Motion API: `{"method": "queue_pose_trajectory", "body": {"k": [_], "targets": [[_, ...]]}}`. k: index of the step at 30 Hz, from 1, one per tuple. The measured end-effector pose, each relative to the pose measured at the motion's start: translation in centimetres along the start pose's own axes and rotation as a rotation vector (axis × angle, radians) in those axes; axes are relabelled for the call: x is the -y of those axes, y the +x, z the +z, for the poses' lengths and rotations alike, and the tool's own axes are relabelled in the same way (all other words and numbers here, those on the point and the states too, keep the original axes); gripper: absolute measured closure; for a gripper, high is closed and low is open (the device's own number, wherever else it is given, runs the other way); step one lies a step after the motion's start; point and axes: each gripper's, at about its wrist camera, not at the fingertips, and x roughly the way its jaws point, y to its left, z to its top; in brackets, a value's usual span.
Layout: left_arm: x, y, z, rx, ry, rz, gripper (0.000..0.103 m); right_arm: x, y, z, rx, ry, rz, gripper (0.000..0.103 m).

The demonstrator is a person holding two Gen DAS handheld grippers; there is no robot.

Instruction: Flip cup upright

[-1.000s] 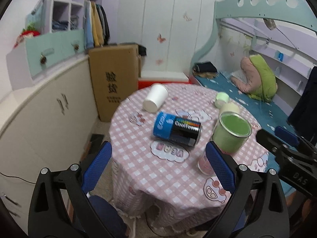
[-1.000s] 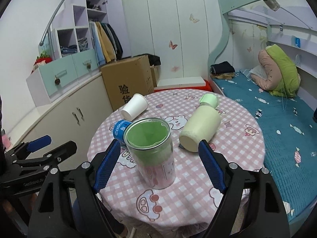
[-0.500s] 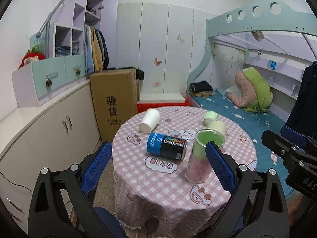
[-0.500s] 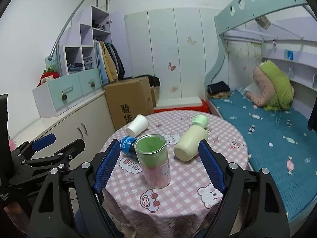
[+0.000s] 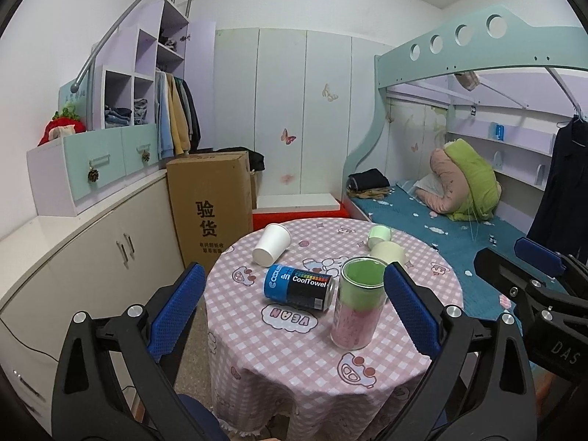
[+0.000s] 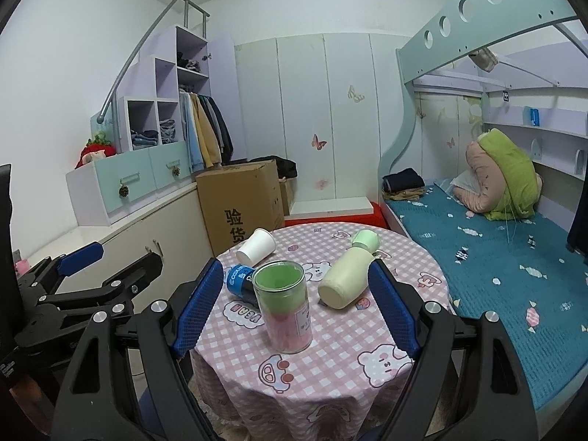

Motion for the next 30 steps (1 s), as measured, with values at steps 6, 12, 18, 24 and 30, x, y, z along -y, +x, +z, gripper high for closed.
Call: {"method": "queue_pose_trajectory", "body": {"k": [6,12,18,24,30], "targets": [[0.17,-0.24,0.02,0.011,0.007,0.000,0.005,0.10,-0.62,-0.03,0.014,-0.005,-0.001,0.025],[0.28,-0.42,-0.02,0.023,0.008,0.001,0.005,0.14,-0.68,-0.02,0.018,-0.004,-0.002,0.025],[0.28,-0.49,0.09,0.029,0.007,0.005,0.005,0.16,-0.67,-0.06,0.016,-0.005,-0.002,0.025],[0.24,-0.49,0.05,0.028,0.006,0.005,0.005,0.13,-0.69,-0.06,0.014,0.000,0.001,0.025],[0.28,-0.49,0.08,0.030,0.008,0.005,0.005,0.12,-0.65,-0.08,0.013,0.001,0.001,0.025]]}}
